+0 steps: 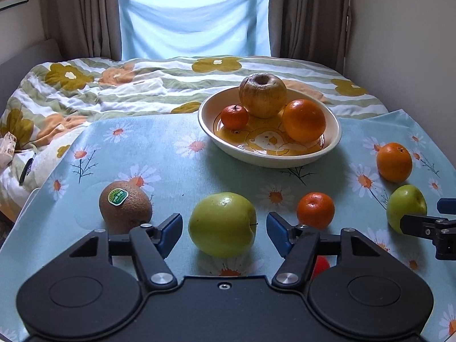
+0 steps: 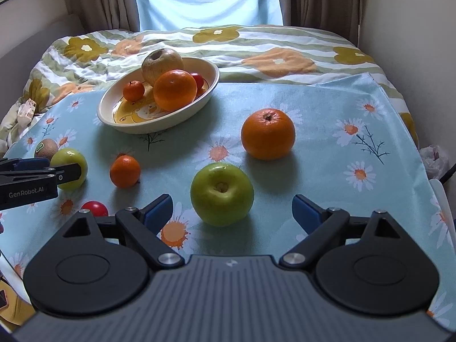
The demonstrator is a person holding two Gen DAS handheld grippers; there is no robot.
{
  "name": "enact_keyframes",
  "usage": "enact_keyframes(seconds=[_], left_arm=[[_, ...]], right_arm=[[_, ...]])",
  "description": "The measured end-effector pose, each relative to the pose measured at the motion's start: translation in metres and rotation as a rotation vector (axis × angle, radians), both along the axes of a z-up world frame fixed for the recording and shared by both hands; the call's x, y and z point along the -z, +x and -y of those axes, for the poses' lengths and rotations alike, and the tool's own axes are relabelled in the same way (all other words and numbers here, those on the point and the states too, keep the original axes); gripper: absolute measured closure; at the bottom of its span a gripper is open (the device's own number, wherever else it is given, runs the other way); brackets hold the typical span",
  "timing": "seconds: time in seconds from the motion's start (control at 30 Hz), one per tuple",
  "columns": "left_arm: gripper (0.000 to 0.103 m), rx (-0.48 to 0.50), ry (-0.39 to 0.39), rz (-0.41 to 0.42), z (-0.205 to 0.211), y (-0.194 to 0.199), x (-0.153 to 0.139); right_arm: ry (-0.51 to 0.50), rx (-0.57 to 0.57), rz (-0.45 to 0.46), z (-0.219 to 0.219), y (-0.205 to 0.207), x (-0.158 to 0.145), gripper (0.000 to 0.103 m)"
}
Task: Organize fruits
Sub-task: 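Close the left gripper on a green apple while the right gripper grasps another green apple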
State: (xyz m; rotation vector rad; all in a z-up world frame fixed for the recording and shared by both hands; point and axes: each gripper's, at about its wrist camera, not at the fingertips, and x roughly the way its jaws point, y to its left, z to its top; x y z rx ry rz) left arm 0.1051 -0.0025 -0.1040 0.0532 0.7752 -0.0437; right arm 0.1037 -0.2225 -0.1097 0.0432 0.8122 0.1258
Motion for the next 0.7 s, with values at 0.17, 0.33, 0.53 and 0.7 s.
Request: enact_keyframes(seconds=[0.17, 0.33, 0.53, 0.7], left_arm=[[0.042, -0.008, 0.001, -0.046, 0.000, 0.009, 0.005], [0.042, -0.016, -0.035, -0.055, -0.005, 0.008, 0.004], [0.043, -0.011, -0.025, -0.048, -0.003, 0.003, 0.003], [0.043, -0.004, -0.027, -0.049, -0.004, -0.003, 0.003]], right_arm=[[0.002, -0.013, -0.003, -0.003, 0.006, 0.003, 0.000], [0.006, -0.020, -0.011, -0.005, 0.011, 0.006, 0.000], [-0.001, -0.031, -0.032, -0.010, 0.015, 0.011, 0.017], [-0.011, -0.031, -0.033, -0.011, 0.017, 0.014, 0.022]])
